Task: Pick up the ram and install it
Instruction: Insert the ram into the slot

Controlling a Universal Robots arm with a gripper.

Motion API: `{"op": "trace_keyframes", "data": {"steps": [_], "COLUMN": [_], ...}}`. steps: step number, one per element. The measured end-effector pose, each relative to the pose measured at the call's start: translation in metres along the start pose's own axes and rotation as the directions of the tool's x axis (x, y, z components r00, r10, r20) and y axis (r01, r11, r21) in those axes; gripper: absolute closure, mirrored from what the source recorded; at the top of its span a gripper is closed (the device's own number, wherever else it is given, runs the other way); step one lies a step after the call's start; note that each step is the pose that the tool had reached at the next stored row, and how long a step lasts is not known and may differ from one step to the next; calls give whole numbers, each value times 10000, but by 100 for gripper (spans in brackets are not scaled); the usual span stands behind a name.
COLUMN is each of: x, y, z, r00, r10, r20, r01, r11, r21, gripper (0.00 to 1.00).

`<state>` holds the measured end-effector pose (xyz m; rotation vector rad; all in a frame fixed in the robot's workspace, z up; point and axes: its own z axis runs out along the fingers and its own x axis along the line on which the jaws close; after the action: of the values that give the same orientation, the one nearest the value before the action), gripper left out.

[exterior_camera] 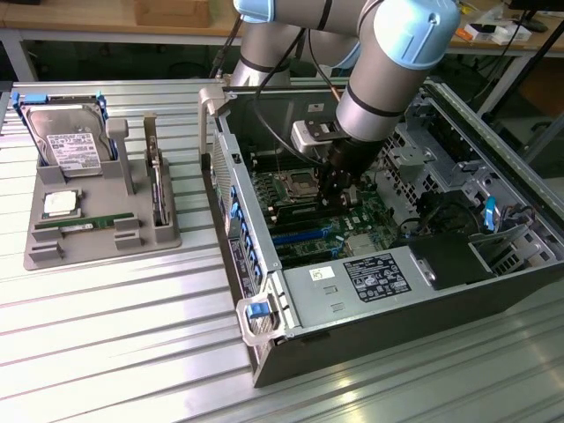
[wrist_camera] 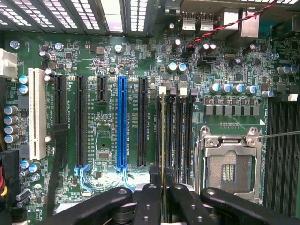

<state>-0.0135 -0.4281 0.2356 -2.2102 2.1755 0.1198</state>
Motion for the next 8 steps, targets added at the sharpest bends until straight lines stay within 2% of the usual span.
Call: {"op": "trace_keyframes", "data": {"steps": [3,5,8], "x": [0,0,0], "y": [6,21,21], "z": [-1,1,1], "r00": [10000,10000,10000], "r10": [0,10,16], "r20": [-2,-3,-1], "r01": [0,-10,-16], "r11": [10000,10000,10000], "r21": [15,49,50], "gripper": [87,87,87]}}
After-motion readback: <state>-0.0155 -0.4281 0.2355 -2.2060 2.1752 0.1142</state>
